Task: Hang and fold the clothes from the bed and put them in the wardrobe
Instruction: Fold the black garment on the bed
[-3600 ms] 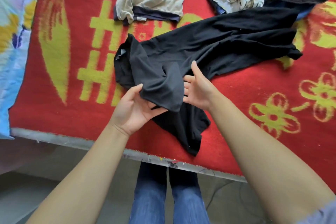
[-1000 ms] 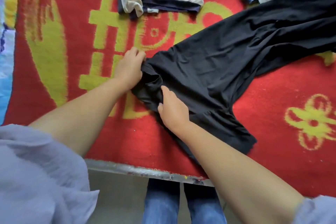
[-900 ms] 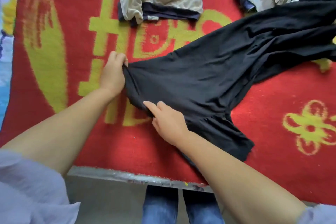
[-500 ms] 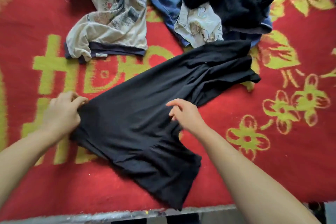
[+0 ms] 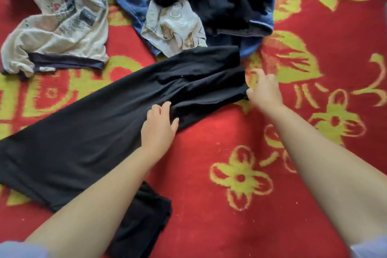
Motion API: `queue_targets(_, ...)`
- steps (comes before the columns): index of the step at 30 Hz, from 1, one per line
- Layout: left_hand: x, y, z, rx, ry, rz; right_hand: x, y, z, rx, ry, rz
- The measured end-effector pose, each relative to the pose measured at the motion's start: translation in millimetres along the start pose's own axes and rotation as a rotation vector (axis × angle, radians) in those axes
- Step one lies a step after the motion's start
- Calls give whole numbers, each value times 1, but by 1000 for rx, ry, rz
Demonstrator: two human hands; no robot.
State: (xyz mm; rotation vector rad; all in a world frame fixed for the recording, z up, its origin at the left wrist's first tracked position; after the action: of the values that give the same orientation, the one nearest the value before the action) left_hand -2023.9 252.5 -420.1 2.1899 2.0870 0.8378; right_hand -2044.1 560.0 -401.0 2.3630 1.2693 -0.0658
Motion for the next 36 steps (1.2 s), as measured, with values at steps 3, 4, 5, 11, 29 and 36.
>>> queue_targets(3,-4,-9,-1,60,95,-16,-14,-6,24,-209,337,-198)
queue_targets(4,-6,-10,-4,87,169,-30,-16,-10,23,-198,315,-220)
queue_targets(5,-7,-10,-8,119,239,-39,-16,-14,18,-183,242,-226)
queue_targets(11,1,14,-31,269,395,14,-30,-34,-36,-170,-271,-219)
queue_targets(29,-25,37,9,25,-255,-132,-4,2,40,-392,-656,264)
queue_targets(36,-21,76,17,31,-90,161,-23,7,-47,-191,-658,-177)
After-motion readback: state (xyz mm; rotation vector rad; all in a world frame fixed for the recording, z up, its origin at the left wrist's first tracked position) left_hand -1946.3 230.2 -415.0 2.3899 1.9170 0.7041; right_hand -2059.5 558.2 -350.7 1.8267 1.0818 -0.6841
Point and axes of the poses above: each hand's wrist, its own y-axis away from the middle knuckle, its own z-axis out of the palm, x = y × z, the point moved 9 cm from there along -y, towards the middle knuckle, and after that the axes turned 1 degree about -z, right-handed, at the moved point
